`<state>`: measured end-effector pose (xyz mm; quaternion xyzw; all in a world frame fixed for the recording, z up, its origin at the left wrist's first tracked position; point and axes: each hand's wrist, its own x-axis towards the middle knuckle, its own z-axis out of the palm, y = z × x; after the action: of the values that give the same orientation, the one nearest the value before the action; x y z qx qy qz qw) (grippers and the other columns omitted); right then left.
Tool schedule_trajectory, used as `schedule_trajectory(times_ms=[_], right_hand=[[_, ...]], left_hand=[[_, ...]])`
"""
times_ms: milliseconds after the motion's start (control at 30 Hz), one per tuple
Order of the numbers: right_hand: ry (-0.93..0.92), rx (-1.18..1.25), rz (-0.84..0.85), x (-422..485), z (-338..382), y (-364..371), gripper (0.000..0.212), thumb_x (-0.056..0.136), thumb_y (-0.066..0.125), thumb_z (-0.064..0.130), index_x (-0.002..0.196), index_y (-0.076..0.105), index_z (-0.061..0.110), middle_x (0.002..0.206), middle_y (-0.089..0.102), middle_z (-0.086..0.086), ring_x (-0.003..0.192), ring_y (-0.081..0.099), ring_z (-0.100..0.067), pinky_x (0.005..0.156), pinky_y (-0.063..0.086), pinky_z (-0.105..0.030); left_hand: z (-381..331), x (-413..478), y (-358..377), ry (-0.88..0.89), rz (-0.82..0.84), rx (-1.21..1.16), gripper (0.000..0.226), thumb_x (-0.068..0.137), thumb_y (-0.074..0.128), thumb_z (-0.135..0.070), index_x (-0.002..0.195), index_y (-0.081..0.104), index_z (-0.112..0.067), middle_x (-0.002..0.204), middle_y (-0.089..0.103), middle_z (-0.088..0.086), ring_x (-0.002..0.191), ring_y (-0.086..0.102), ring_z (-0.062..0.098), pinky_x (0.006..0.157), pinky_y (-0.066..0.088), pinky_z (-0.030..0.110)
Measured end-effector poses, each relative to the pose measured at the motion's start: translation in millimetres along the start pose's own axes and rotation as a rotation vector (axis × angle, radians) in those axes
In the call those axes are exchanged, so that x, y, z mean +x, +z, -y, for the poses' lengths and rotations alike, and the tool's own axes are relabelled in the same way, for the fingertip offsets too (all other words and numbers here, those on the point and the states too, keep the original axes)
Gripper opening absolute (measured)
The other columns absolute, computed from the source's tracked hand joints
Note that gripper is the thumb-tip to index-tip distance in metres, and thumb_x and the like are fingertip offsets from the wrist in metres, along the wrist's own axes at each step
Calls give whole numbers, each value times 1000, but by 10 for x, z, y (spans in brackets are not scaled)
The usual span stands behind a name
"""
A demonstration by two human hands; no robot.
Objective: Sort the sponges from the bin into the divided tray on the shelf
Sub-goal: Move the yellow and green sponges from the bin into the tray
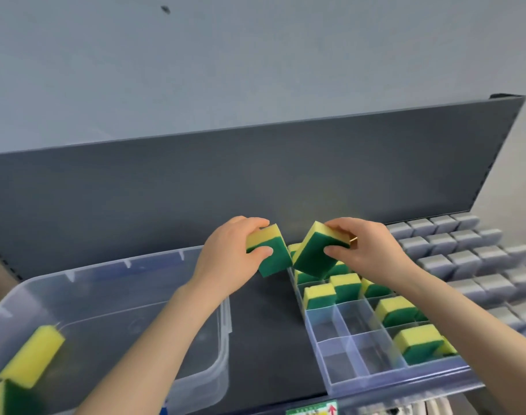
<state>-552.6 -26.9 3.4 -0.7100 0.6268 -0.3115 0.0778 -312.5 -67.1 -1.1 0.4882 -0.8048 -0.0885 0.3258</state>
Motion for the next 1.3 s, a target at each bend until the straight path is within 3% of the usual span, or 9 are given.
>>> schedule_trajectory(times_ms=[100,233,400,600,700,867,1000,1133,1300], right_hand=[[-1,-10,26,-105,-262,-114,36,79,71,26,114,61,25,93,64,13,83,60,-14,76,51,-32],[19,14,38,-246,-608,-173,41,79,73,22,117,60,24,92,61,13,81,59,-13,72,48,-26],[17,52,121,-340,-920,-111,42,78,74,20,118,59,24,100,63,11,87,60,-11,78,53,-27],[2,37,214,-405,-1152,71,42,79,72,23,119,58,28,110,63,13,98,59,-11,83,50,-25],[-5,-12,255,-437,-1198,180,43,80,71,24,121,57,29,118,62,12,103,58,-13,85,49,-27],[-39,-137,274,-473,-1260,283,43,83,67,25,123,56,34,124,60,13,111,57,-16,86,49,-29],[-84,-219,273,-448,-1240,339,41,82,67,24,122,57,34,117,62,12,105,59,-18,78,49,-28],[-111,-313,383,-458,-1206,460,40,84,63,24,121,55,35,112,63,11,101,58,-20,77,48,-28],[11,-285,415,-498,-1229,588,37,85,61,22,119,56,37,109,65,9,102,58,-20,78,51,-31]], left_hand=[[-241,-12,236,9,-13,-19,42,78,71,-30,118,59,-32,102,59,-18,95,53,2,80,42,24],[-397,-66,538,-35,-9,-59,37,77,72,-28,112,61,-33,101,59,-20,94,54,0,80,43,22],[-461,-219,888,-97,34,-88,33,78,72,-29,109,62,-35,95,55,-27,88,51,-4,75,41,17],[-405,-426,1172,-206,100,-97,34,80,70,-29,113,62,-36,106,57,-26,94,53,-4,76,39,8],[-393,-489,1260,-236,139,-110,33,82,70,-27,113,62,-35,106,56,-25,95,53,-4,79,42,11],[-386,-560,1362,-229,192,-53,32,84,68,-26,115,63,-33,106,51,-28,98,50,-4,82,34,7],[-421,-564,1439,-171,232,-2,30,86,66,-24,116,63,-31,115,56,-21,108,49,1,90,35,14],[-470,-558,1549,-136,305,55,32,88,64,-20,119,64,-27,121,59,-13,114,49,8,94,39,22],[-430,-570,1611,-185,301,47,30,90,62,-21,120,63,-26,123,59,-11,113,53,10,95,41,24]])
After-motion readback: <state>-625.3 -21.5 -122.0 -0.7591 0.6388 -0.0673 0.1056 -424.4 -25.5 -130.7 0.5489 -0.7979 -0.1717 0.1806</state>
